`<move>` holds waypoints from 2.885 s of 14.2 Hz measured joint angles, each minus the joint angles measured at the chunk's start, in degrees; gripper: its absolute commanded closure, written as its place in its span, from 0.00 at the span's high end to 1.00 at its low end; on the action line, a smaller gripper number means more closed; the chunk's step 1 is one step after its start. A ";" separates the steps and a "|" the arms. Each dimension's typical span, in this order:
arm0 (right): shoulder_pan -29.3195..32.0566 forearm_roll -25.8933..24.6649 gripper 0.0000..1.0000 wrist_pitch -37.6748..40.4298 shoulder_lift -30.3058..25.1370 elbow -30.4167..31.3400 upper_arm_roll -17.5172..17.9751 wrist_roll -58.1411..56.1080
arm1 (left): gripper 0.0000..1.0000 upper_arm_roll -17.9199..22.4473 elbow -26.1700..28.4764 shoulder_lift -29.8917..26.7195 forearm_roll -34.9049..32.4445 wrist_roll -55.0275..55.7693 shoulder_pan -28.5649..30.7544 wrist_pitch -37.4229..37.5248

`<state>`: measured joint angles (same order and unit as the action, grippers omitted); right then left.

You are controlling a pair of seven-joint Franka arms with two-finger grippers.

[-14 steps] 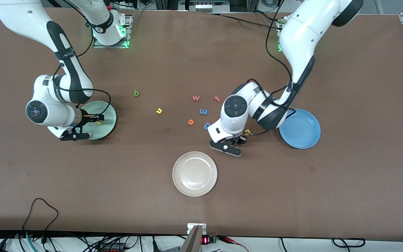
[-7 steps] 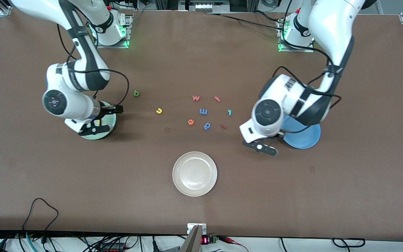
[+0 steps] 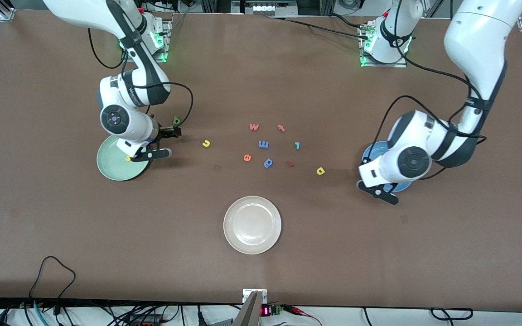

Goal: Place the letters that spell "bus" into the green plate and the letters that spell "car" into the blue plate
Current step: 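Release the s on the green plate while the left gripper places c on blue plate, then reach the green q with the right gripper while the left gripper reaches yellow a, then grasp the green q with the right gripper while the left gripper grasps yellow a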

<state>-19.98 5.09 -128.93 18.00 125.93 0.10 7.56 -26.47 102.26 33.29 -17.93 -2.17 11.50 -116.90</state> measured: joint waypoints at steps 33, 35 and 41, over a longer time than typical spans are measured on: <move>-5.76 0.27 0.26 -12.05 -1.21 13.33 -0.02 6.87 | 0.82 -7.43 5.37 3.49 -12.38 17.52 -7.01 -22.28; -5.84 0.29 0.17 -12.06 -1.26 13.31 -0.01 6.91 | 0.82 -7.47 5.37 3.67 -12.45 17.52 -7.07 -22.32; -6.42 0.35 0.08 -12.25 -1.36 13.22 -0.12 7.04 | 0.82 -7.98 5.43 3.85 -12.46 18.00 -7.54 -22.29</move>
<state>-26.40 5.44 -141.18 16.64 139.15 -0.02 14.60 -34.45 107.69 37.14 -30.38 15.84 3.97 -139.19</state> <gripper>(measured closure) 0.727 0.181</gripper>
